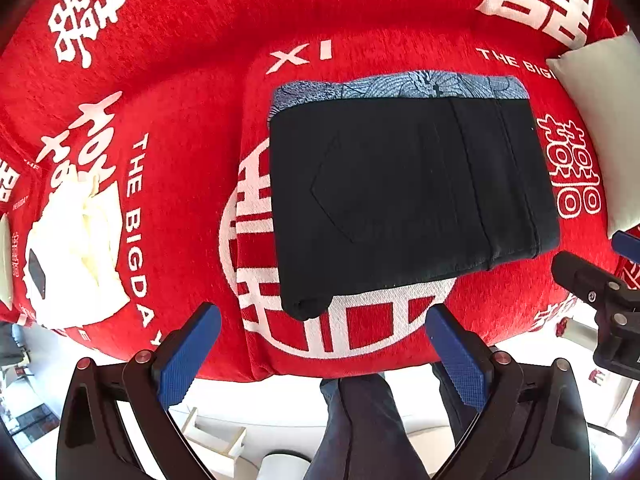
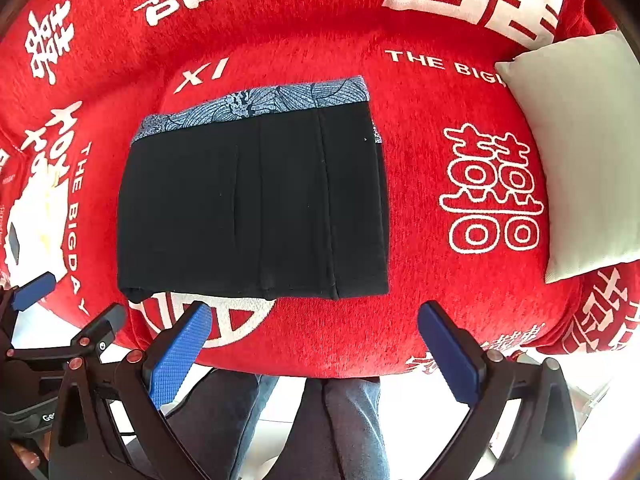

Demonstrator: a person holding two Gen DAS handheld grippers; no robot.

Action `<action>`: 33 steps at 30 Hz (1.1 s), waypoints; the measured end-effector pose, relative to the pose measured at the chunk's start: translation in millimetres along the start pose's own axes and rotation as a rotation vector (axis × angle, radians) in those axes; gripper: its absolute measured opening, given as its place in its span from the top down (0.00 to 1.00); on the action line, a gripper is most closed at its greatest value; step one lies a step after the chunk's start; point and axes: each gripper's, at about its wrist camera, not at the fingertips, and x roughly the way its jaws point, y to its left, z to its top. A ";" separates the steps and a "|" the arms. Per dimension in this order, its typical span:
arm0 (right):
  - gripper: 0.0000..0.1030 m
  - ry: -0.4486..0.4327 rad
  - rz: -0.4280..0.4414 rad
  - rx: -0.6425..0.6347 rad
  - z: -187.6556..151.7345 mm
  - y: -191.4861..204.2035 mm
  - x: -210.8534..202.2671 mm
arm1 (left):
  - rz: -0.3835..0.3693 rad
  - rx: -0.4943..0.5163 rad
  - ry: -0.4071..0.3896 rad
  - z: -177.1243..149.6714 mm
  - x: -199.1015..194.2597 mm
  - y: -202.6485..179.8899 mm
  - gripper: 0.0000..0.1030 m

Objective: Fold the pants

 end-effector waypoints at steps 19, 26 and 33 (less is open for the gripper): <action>0.00 0.009 -0.009 -0.006 2.9 0.7 -1.2 | 0.002 0.016 0.007 1.5 -2.8 0.4 0.00; 0.00 0.008 -0.016 -0.009 3.2 2.6 -1.3 | -0.002 0.012 0.007 0.7 -1.9 0.4 0.00; 0.00 0.000 -0.018 -0.013 2.1 2.9 -3.3 | 0.008 0.002 0.000 0.2 -3.2 1.1 0.00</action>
